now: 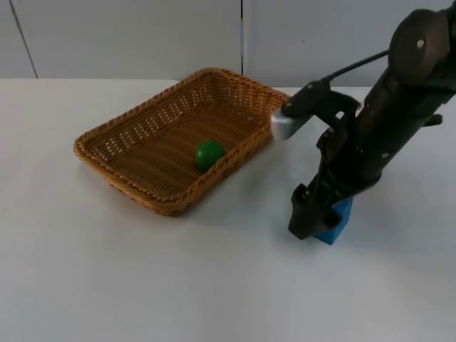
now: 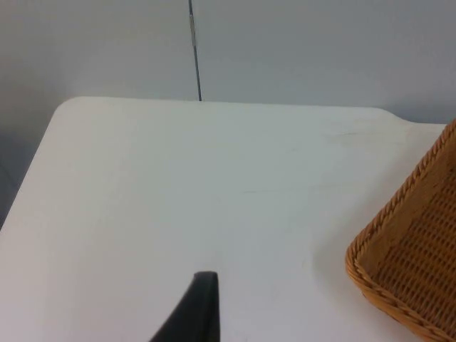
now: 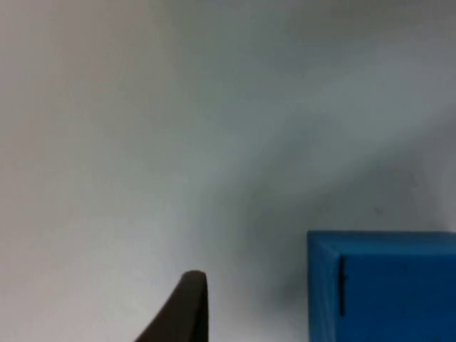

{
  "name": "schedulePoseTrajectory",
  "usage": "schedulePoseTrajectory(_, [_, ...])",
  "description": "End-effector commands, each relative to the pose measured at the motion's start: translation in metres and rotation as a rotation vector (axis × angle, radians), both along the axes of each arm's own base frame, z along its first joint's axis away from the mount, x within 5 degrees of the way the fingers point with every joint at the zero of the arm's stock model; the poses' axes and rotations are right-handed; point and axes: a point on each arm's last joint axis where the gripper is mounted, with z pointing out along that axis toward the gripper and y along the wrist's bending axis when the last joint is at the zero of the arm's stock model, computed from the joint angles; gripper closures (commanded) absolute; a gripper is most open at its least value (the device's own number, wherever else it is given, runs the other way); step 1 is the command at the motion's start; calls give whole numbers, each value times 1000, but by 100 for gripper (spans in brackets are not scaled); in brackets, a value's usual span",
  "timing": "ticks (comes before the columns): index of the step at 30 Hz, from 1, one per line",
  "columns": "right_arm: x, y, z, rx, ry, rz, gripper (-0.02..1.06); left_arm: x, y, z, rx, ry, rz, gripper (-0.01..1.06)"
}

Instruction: Place all geometric objects except the red cube into the basket.

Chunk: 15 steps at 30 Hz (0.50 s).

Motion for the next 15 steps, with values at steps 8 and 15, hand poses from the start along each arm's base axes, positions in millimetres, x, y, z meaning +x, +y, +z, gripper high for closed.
schedulePoseTrajectory(8, [-1,3,-9,-7,22,5,66,-2,1,1,1,-13,1,0])
schedulePoseTrajectory(15, [3,1,-1,8,-6,-101,98,-2,1,1,1,-13,1,0])
